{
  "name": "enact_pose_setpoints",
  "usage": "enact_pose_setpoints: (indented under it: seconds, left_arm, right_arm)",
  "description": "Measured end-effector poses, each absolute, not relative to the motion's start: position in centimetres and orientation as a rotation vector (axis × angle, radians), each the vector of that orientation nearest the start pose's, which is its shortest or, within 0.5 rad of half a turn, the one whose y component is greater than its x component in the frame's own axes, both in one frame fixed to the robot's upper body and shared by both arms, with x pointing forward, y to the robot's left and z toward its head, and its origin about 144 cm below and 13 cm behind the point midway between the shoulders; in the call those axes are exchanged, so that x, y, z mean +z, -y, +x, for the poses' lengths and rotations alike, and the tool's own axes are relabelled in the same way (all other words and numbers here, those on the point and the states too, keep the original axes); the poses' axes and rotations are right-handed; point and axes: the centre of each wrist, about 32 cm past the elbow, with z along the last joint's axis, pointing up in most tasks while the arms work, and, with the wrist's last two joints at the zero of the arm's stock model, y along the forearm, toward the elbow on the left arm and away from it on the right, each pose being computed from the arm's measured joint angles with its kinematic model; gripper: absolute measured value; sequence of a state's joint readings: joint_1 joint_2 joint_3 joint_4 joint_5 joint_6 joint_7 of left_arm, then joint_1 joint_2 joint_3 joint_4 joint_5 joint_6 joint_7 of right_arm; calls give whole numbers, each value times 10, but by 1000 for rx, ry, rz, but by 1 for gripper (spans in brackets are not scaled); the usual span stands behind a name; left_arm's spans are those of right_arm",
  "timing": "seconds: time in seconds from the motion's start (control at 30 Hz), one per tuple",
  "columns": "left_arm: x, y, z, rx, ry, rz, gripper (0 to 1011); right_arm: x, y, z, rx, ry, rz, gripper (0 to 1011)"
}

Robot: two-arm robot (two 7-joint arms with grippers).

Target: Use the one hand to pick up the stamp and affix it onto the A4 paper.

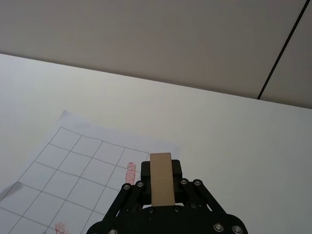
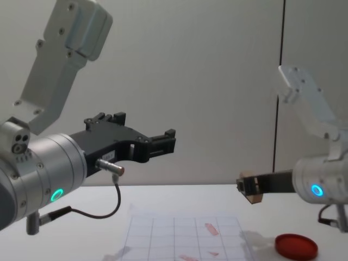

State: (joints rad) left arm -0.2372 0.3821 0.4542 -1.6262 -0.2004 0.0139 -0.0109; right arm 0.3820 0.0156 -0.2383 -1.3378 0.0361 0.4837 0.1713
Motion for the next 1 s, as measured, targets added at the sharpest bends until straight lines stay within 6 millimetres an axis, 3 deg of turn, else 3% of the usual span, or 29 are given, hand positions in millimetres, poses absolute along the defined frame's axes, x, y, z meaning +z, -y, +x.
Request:
enact_pose_setpoints:
  seconds: [0.43, 1.0]
  left_arm:
    - [1204, -198, 492, 1124, 268, 61, 1002]
    - [1204, -198, 492, 1124, 268, 61, 1002]
  right_arm:
    - [1207, 133, 587, -1217, -261, -336, 220]
    - [1193, 107, 604, -1246, -306, -382, 220]
